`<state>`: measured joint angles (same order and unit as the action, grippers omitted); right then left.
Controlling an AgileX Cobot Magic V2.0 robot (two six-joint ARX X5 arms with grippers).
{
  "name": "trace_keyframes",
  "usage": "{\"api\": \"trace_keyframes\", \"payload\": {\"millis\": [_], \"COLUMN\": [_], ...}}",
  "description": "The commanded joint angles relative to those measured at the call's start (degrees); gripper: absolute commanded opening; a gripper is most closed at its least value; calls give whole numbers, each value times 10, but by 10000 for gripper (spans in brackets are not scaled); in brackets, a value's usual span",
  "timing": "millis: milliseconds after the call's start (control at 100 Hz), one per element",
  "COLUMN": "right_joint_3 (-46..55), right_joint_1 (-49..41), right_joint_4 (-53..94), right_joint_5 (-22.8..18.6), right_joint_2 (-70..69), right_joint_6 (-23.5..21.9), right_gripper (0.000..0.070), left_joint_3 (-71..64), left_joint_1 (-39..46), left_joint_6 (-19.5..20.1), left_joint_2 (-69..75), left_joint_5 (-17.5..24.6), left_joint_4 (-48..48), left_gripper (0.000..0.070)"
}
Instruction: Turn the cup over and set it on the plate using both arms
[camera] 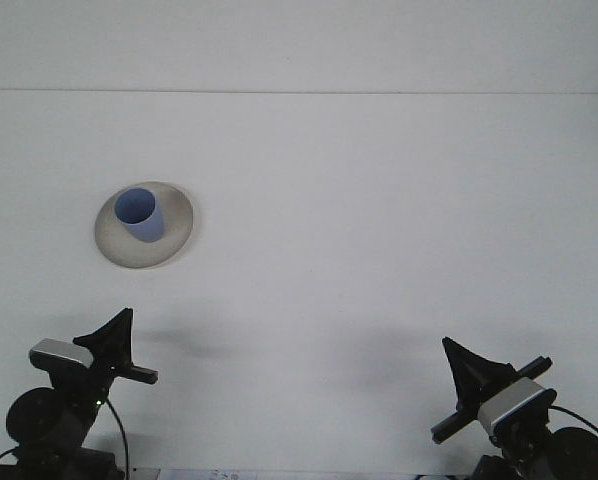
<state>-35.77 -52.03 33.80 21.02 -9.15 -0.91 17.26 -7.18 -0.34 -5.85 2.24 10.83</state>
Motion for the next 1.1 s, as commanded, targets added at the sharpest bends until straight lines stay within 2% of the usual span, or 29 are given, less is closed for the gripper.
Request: {"api": "trace_keyframes", "payload": {"millis": [0,110,220,430,510,1090], "right_joint_3": [-2,-2,-2,-2,-2,-2], "right_joint_1": [-5,-5,-5,-5,-5,-5], "right_joint_4": [-8,-8,-8,-8,-8,-8], "right_joint_5": [0,0,0,0,0,0], "right_joint_2": [-2,-2,-2,-2,-2,-2], "right_joint_6": [-8,-8,-8,-8,-8,-8], "right_gripper": [1,1,1,1,1,1], "left_joint_3": [-42,-102,-139,-165,-165,-165], "left_joint_1": [10,32,47,71,77,77], "left_joint_6": [46,43,43,41,31,31], "left_joint_2": [21,53,57,57,57,57], "left_joint_5": [-42,-87,-104,-104,-103,-103], "left_joint_4": [-34,-61,-81,-118,-119,-123], "left_gripper": [15,15,15,15,15,15]}}
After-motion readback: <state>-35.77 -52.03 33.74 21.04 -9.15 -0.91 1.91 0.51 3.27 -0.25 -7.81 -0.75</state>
